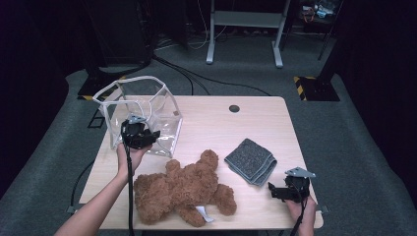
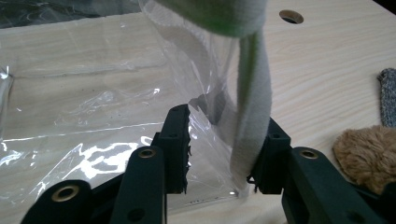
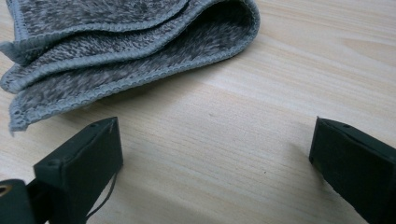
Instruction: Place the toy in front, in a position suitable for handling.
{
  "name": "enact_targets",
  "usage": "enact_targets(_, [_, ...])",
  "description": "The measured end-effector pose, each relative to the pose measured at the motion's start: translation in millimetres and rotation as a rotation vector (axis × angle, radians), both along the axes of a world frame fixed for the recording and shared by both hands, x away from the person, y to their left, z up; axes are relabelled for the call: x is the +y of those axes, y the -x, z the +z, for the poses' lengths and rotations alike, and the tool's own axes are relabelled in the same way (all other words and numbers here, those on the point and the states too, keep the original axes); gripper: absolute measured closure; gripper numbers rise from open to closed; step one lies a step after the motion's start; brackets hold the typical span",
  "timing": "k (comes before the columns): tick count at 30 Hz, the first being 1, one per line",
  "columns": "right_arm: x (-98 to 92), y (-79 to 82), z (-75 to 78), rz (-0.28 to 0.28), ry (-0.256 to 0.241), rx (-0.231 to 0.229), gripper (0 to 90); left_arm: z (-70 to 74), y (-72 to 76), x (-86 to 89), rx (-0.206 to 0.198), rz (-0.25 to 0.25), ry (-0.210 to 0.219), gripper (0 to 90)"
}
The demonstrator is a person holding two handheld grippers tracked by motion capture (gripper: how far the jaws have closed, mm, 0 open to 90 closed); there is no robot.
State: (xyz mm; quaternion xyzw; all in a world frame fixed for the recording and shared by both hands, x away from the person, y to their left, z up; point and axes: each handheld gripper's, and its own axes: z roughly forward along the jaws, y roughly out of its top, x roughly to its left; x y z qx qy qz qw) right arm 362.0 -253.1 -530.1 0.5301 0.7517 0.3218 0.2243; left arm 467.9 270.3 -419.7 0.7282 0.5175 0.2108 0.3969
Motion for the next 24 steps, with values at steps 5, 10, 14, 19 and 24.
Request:
enact_targets(5, [0.0,-0.1,-0.1,0.000,0.001,0.000,2.1,-1.9,-9.8,6.6,-0.002,0.029,0.055,66.7])
enact_targets(10, [0.0,0.0,0.0,0.000,0.001,0.000,2.1,-1.3,-20.1,4.8,-0.020,0.057,0.028,67.6])
enact_targets(14, [0.0,0.0,-0.1,0.001,0.002,0.000,2.0,-3.6,-27.5,0.5,-0.055,0.075,-0.015,68.3])
enact_targets(19, [0.0,-0.1,-0.2,0.001,0.001,-0.001,2.1,-5.5,-36.5,-0.5,-0.076,0.106,-0.026,68.3])
enact_targets(24, [0.2,-0.2,-0.2,-0.003,-0.001,-0.002,2.1,-3.3,-50.0,-0.3,-0.083,0.136,-0.044,68.7])
